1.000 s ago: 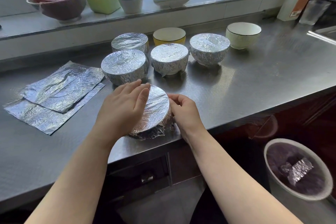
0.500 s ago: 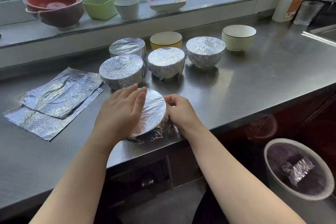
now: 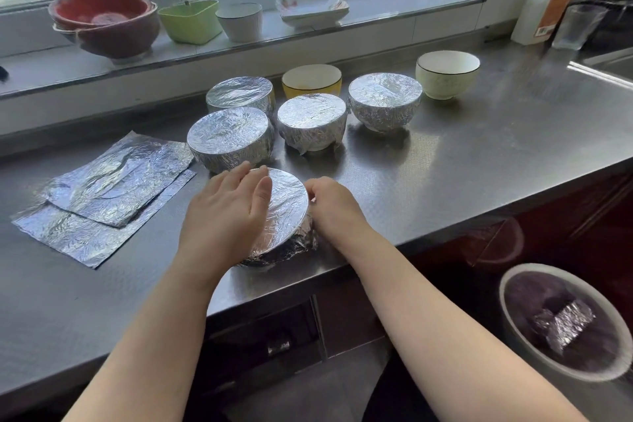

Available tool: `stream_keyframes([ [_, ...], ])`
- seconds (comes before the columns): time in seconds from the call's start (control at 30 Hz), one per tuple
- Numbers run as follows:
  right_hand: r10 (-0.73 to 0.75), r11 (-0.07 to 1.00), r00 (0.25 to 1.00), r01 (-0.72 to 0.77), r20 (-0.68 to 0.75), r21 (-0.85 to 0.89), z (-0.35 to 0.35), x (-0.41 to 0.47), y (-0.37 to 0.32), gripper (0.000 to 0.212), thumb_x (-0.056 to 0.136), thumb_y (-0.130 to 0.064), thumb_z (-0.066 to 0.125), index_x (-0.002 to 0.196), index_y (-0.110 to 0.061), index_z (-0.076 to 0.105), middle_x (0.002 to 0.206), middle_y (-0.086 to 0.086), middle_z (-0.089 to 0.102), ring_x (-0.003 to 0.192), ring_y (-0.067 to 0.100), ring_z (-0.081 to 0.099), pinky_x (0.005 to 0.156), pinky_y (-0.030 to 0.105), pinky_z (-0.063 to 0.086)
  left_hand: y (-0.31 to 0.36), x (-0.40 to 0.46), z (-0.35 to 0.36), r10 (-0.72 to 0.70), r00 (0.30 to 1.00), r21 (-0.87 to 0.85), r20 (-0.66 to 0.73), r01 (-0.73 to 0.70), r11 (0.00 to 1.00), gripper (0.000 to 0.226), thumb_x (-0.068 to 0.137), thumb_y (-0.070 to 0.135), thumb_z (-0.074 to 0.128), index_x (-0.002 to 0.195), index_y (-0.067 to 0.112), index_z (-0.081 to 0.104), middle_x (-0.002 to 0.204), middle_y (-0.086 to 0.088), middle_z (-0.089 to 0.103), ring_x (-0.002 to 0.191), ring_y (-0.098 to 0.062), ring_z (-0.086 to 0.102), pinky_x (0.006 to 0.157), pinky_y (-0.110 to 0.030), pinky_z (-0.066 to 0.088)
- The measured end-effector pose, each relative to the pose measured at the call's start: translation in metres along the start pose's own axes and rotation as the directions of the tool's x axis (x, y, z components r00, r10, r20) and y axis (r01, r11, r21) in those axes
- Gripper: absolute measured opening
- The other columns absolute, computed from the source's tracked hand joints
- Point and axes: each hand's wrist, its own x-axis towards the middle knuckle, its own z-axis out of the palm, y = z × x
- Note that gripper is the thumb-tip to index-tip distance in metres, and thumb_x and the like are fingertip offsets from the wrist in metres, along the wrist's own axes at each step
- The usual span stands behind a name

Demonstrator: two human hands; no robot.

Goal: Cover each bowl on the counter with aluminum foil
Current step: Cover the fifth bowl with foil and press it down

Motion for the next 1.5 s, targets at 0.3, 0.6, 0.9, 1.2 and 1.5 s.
stream_keyframes([
  [0.3,0.078,0.913,0.932,0.076,-0.355,0.401,-0.021,-0.016,-0.004,0.028,0.101,-0.017,0.048,0.124,-0.014,0.064,0.116,0.001,0.067,0.108,0.012,0.062,0.094,0.024,0.048,0.023,-0.009,-0.002,-0.203,0.978,0.028,0.053,0.202,0.979,0.085,0.082,0.075,-0.003,0.153,0.035,0.022,0.163,0.002,0.014,0.148,-0.026,0.011,0.115,-0.049,0.014],
  [0.6,0.070,0.780,0.957,0.124,-0.282,0.613,0.014,-0.046,-0.026,0.033,0.105,-0.023,0.041,0.131,-0.017,0.060,0.131,-0.007,0.062,0.123,-0.001,0.052,0.106,0.018,0.039,0.027,-0.011,-0.001,-0.244,0.970,-0.014,0.023,0.244,0.970,0.077,0.089,0.069,-0.001,0.152,0.034,0.025,0.162,0.001,0.017,0.148,-0.027,0.013,0.116,-0.048,0.015],
  [0.9,0.009,0.802,0.968,0.144,-0.252,0.580,0.014,-0.039,-0.013,0.035,0.105,-0.022,0.040,0.135,-0.014,0.057,0.136,-0.004,0.058,0.125,-0.003,0.049,0.104,0.008,0.034,-0.004,-0.004,-0.012,-0.090,0.974,-0.091,0.209,0.111,0.990,0.090,0.078,0.084,-0.008,0.154,0.039,0.009,0.164,0.005,0.005,0.151,-0.022,0.006,0.121,-0.049,0.010],
  [1.2,0.047,0.787,0.970,0.111,-0.238,0.607,0.012,-0.032,-0.011,0.033,0.106,-0.020,0.037,0.129,-0.013,0.060,0.114,-0.019,0.058,0.099,-0.025,0.049,0.085,-0.004,0.032,-0.004,-0.015,-0.006,0.055,0.997,0.026,-0.052,-0.054,0.998,0.076,0.091,0.068,-0.004,0.156,0.030,0.000,0.164,0.012,-0.002,0.150,-0.009,-0.007,0.122,-0.039,0.002],
  [1.5,0.210,0.774,0.937,0.016,-0.280,0.633,0.019,-0.029,-0.007,0.026,0.103,-0.027,0.044,0.091,-0.015,0.063,0.079,-0.009,0.062,0.070,-0.004,0.054,0.068,0.016,0.043,-0.010,-0.008,-0.001,0.132,0.991,-0.057,0.025,-0.131,0.990,0.083,0.084,0.069,-0.010,0.155,0.035,0.016,0.161,0.014,0.015,0.149,-0.007,0.009,0.121,-0.033,0.009],
])
